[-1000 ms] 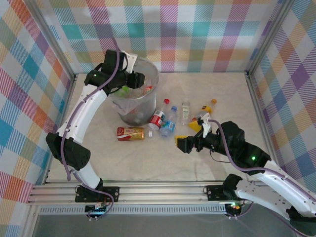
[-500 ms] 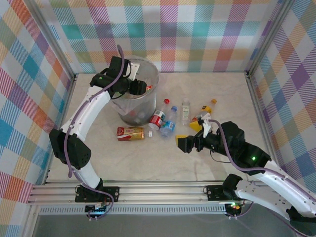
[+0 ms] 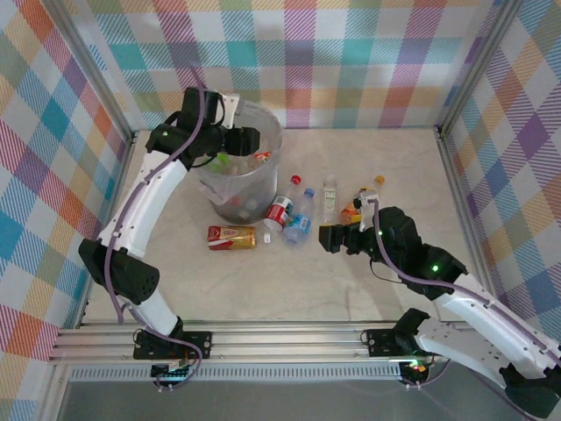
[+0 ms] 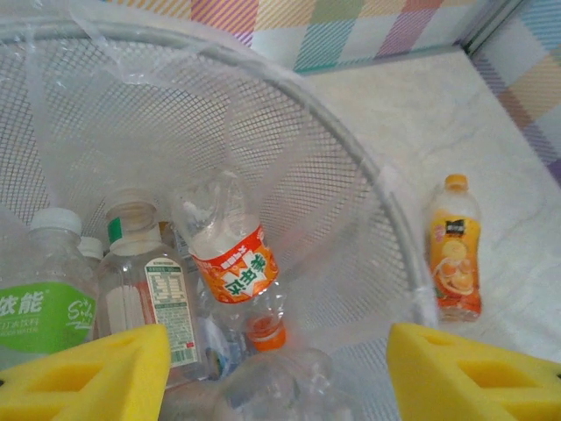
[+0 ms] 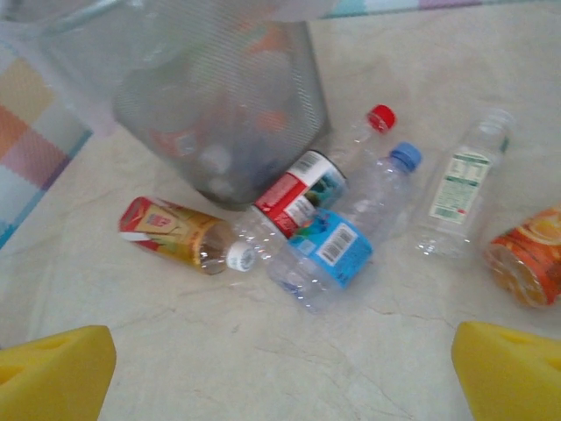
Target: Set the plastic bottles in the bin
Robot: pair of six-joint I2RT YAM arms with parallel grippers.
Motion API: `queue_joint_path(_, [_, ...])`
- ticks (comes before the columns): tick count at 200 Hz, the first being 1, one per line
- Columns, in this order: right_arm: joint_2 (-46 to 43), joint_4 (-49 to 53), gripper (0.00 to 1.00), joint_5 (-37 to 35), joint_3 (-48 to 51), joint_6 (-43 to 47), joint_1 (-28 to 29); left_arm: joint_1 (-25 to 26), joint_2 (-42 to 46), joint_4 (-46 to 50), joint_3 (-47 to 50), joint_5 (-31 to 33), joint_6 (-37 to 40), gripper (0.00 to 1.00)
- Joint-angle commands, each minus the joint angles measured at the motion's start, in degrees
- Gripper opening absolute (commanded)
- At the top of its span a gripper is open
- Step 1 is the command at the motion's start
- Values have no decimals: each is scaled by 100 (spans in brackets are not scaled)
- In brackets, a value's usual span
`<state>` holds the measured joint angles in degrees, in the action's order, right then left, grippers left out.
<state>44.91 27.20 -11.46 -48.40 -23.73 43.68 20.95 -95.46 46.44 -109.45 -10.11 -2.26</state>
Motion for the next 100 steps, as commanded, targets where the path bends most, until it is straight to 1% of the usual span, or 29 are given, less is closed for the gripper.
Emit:
queue_joint_path(1, [193,129,96,139,41,-283,-333,-3,546,-90,-118,-436,-275,68])
queue_joint_path(25, [499,224,91,409,28,-478,-874,7,1007,-227,232,-1040,-427,73])
queue_joint_path(46, [832,260,89,569,41,-699,-1371,133,1575,-692,1015,-1461,-673,77])
queue_joint_path(75, [1343,92,88,1028,83,-1004,-2106,581,2259,-966,1957,-1471,-719,85])
queue_joint_path(89, [1616,9,88,1040,80,-1106,-2345,847,2522,-1119,2371,-1520,-789,88])
queue_joint_path(100, [1805,-67,88,976,90,-1179,-2469,1105,2698,-1305,2700,-1538,-863,93])
